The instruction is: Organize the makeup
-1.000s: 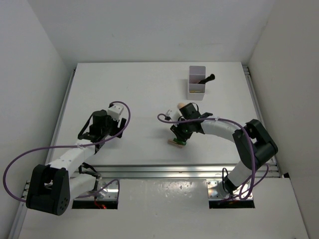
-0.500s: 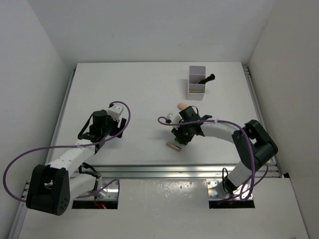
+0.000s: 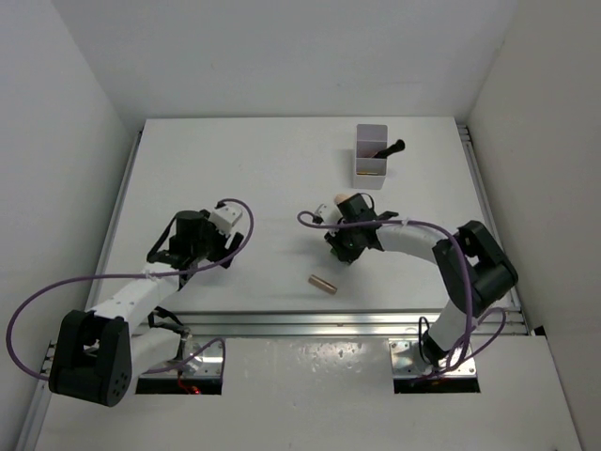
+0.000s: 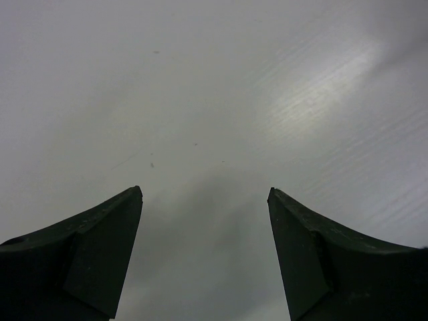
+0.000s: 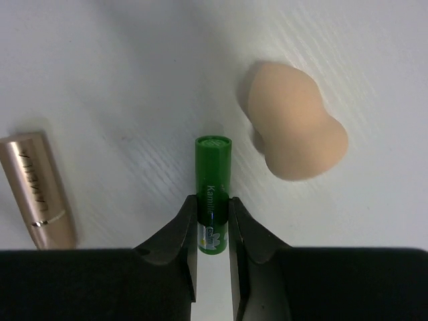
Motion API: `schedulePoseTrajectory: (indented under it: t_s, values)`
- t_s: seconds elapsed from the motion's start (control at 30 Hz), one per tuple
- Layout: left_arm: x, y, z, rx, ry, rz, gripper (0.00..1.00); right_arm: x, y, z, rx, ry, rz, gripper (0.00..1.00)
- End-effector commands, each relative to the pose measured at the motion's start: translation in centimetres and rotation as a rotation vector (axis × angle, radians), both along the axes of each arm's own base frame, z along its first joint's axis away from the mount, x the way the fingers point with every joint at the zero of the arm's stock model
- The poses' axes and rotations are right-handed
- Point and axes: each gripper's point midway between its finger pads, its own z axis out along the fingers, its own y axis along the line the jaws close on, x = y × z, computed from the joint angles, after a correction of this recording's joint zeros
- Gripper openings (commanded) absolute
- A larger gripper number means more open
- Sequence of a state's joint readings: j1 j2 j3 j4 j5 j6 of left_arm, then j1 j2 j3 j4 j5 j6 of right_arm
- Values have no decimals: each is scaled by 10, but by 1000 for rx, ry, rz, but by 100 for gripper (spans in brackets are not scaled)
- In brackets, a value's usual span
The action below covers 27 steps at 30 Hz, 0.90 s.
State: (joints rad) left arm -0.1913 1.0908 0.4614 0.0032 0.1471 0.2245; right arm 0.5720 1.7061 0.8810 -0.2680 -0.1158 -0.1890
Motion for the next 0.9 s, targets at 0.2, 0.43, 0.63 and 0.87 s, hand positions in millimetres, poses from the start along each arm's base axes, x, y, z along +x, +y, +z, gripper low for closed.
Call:
schedulePoseTrajectory:
  t_s: [0.2, 0.43, 0.63, 0.87]
  values:
    - [-20, -57, 12, 188, -29, -626, 82, 108, -22, 120, 226, -502, -58, 0]
    - [-62, -108, 4, 335, -14, -1194, 83, 196, -56, 119, 128, -603, 38, 0]
    - [-71, -151, -7, 436, 68, -1552, 89, 267, -77, 146, 94, -746, 25, 0]
    - [-84, -163, -23, 435, 148, -1596, 92, 264, -88, 105, 115, -663, 65, 3]
